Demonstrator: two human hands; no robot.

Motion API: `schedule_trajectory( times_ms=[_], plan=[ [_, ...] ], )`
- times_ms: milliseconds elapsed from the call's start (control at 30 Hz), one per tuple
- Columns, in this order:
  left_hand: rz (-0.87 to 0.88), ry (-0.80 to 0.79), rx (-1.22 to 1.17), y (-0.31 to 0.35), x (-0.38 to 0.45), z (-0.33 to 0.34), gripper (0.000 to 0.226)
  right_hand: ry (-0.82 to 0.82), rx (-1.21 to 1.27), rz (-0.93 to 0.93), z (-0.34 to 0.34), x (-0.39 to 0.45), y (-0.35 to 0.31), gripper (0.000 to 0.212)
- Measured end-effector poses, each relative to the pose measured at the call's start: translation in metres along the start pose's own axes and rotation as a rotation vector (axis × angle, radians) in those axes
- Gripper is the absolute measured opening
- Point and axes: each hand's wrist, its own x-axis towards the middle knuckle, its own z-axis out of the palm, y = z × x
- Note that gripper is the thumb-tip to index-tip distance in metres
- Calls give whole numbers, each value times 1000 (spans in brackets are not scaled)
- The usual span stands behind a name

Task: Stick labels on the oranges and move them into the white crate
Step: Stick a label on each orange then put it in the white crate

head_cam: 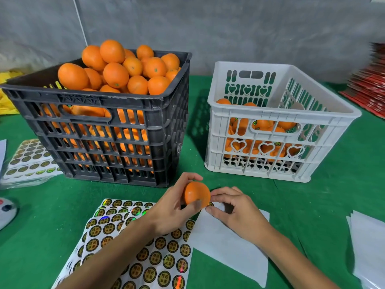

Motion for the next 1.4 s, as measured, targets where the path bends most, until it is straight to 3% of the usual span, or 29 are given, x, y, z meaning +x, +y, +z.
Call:
schedule_trajectory(
  times_ms=[167,433,767,1167,1400],
  plan=[
    [-66,10,-184,2,2,-2,53,-51,-66,-43,0,-1,-2,48],
    [-132,-4,-387,8,7,-3,50,10,-60,-73,1,-3,-9,43],
    [-105,6,-396,12,3,2,47,85,39,-19,0,-3,-13,29],
    [-94,12,-357,11,2,1,46,41,119,14,-1,-2,-10,18],
    [-75,8,-290,8,3,3,49,169,171,79,0,-1,-8,14]
  ],
)
